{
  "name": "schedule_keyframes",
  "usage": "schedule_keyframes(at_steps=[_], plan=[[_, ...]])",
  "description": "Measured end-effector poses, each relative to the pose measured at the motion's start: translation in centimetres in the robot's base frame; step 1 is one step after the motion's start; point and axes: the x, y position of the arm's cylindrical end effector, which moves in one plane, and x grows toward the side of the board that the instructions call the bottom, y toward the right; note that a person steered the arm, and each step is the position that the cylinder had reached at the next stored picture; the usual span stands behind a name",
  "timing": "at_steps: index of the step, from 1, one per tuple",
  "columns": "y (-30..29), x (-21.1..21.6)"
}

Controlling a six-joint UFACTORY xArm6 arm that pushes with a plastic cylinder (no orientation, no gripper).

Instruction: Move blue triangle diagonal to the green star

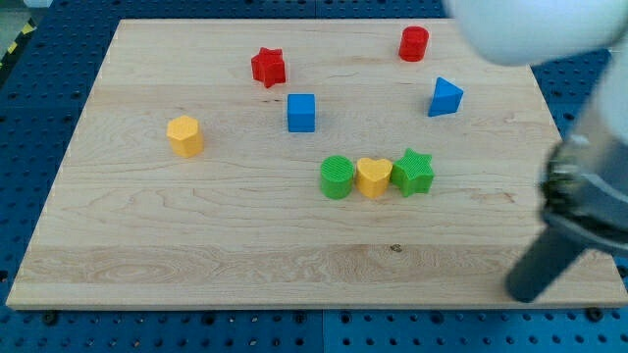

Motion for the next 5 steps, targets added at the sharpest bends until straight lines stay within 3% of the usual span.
schedule_keyframes(at_steps=[3, 5], plan=[[5.7, -0.2], [12.9, -2.4]])
